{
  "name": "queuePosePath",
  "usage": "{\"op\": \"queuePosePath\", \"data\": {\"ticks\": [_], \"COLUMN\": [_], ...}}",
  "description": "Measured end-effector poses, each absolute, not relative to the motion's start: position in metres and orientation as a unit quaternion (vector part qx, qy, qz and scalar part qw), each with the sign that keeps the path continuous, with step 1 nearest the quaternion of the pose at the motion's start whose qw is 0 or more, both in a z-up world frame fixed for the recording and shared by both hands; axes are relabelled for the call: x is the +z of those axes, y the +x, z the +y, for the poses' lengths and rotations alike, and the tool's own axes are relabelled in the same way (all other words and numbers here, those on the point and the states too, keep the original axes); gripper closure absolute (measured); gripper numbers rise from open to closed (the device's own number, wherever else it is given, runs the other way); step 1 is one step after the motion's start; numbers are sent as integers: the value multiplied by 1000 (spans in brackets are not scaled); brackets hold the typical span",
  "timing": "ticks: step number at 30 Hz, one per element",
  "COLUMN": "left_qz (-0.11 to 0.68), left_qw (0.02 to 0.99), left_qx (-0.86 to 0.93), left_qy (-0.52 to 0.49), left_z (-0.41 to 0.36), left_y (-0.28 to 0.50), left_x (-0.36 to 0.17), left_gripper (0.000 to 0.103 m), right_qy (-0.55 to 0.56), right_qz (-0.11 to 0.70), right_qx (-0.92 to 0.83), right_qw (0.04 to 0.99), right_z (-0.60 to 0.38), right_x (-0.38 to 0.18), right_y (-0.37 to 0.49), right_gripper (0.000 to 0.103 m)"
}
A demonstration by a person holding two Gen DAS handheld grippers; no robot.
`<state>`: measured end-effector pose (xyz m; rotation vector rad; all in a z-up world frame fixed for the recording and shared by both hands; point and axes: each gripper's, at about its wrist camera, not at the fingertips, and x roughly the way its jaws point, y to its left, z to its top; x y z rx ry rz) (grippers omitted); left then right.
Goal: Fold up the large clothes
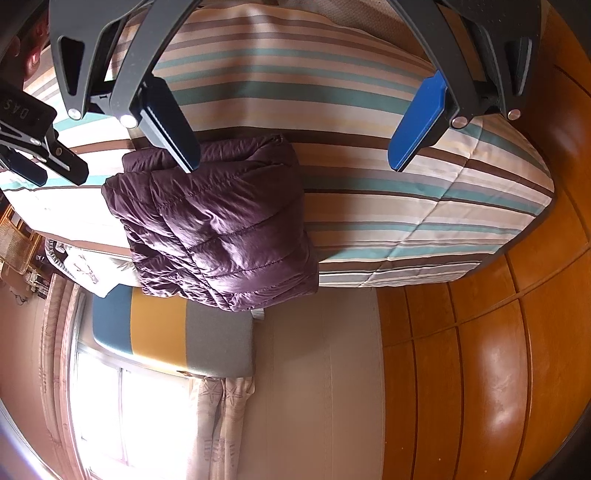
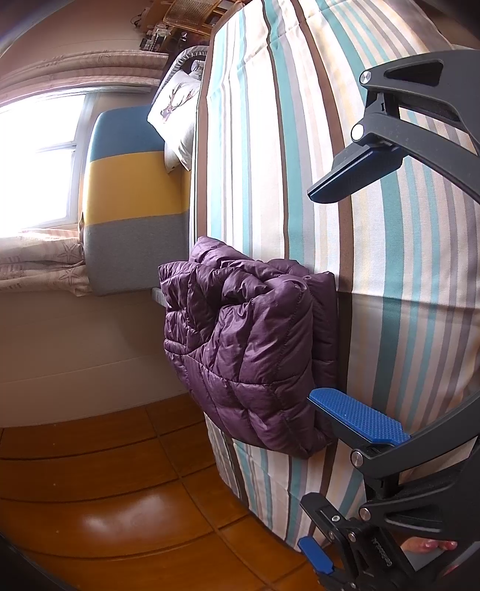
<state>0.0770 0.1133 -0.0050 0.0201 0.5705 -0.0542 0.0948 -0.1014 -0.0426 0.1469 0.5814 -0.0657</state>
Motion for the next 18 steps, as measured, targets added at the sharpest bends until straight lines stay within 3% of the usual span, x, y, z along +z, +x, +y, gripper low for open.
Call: {"op": "queuePosePath", "data": {"ticks": [18], "left_qz": [316], "left_qw": [949], "left_qx": [-11], "left_qy": [-1], "left_z": [118], "left_y": [90], "left_x": [-17], "left_gripper": [2], "right_qy": [82], "right_qz": [302], "right_qx": [-42], "right_qw": [949], "right_z": [-111], "right_x": [-52], "right_y": [100], "right_gripper": [3]}}
